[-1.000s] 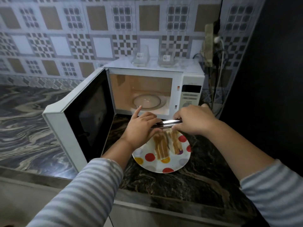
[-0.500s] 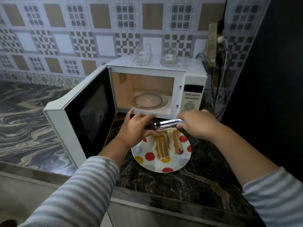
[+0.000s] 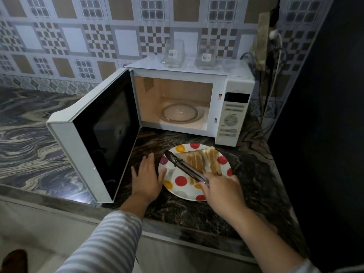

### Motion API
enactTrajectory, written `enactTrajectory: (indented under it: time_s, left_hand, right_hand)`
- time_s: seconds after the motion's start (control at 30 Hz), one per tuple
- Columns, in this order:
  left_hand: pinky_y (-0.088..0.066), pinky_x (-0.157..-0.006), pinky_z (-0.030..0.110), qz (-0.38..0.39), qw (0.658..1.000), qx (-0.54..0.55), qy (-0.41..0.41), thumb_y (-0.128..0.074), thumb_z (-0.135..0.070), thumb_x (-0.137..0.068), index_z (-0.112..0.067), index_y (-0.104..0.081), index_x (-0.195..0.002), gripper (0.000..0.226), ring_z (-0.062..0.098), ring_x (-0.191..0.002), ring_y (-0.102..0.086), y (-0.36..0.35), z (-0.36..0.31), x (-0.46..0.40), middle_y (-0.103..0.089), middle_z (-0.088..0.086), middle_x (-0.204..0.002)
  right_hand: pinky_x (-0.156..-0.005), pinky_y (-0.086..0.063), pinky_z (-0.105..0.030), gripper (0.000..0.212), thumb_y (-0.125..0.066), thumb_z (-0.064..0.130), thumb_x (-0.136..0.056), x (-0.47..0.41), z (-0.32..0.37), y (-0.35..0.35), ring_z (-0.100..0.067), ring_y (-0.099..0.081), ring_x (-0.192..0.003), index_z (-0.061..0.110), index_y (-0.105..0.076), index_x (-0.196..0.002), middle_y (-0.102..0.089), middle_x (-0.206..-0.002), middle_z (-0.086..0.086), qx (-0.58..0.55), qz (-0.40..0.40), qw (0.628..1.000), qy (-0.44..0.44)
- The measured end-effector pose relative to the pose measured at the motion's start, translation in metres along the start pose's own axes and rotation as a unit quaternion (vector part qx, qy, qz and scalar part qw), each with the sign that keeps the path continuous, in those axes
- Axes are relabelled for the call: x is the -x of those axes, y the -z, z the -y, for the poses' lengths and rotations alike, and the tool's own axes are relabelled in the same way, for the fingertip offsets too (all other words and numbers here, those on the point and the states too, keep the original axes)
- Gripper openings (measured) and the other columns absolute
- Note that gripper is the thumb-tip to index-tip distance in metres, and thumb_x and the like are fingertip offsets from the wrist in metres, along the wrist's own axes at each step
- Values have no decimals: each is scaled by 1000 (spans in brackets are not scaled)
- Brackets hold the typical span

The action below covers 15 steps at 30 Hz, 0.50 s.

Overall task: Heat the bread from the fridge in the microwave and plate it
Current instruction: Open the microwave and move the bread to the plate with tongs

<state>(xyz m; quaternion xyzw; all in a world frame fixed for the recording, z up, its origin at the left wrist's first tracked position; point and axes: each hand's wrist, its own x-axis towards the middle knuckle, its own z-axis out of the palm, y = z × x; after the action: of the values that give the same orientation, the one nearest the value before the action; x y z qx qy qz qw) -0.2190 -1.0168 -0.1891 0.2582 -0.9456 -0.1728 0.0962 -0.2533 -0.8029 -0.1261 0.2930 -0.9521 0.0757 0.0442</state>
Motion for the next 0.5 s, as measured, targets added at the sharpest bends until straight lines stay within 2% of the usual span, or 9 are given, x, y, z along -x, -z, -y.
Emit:
enactTrajectory:
  time_s: [0.07,0.17,0.23,0.33,0.4,0.5]
  left_hand:
    - [1,-119,51,35,999,3,26,-22,-56,-97,-13,-5,-153,73,14,-148,2,-14,6,5,-7,1,-162]
    - [7,-118,51,67,997,-39,18,-14,-61,-95,-18,-7,-154,74,13,-148,7,-26,9,8,0,-1,-162]
    - [8,-117,52,62,996,-65,10,-12,-63,-94,-21,-7,-154,73,12,-148,8,-30,10,9,2,-2,-162]
    - [7,-117,52,49,996,-71,5,-14,-66,-92,-23,-8,-154,75,11,-148,7,-31,10,9,0,-4,-162]
    - [7,-117,52,44,997,-70,4,-14,-70,-89,-24,-8,-154,79,11,-148,7,-32,10,9,0,-5,-162]
    - [7,-116,52,35,997,-70,5,-1,-79,-74,-26,-9,-154,96,10,-148,6,-32,10,9,-1,-6,-162]
  right_hand:
    - [-89,-36,-38,36,-34,49,-98,5,8,-16,-21,-63,-92,24,-57,-109,-69,-96,2,6,-6,1000,-7]
    - [-89,-35,-38,36,-36,48,-98,8,19,-31,-22,-63,-89,23,-60,-105,-69,-90,0,11,-20,1000,-12]
    - [-85,-39,-41,35,-44,48,-94,7,24,-40,-24,-63,-83,20,-66,-95,-69,-81,-3,18,-40,999,-14]
    - [-70,-42,-40,34,-63,51,-79,3,27,-56,-23,-60,-69,18,-69,-75,-64,-63,-2,51,-62,996,-26]
    - [-72,-40,-41,40,-57,56,-80,2,25,-63,-23,-60,-76,19,-69,-79,-67,-73,-1,37,-52,997,-37]
    - [-84,-40,-44,57,-36,67,-86,0,17,-60,-22,-57,-96,20,-68,-90,-65,-94,1,-27,-67,996,-57]
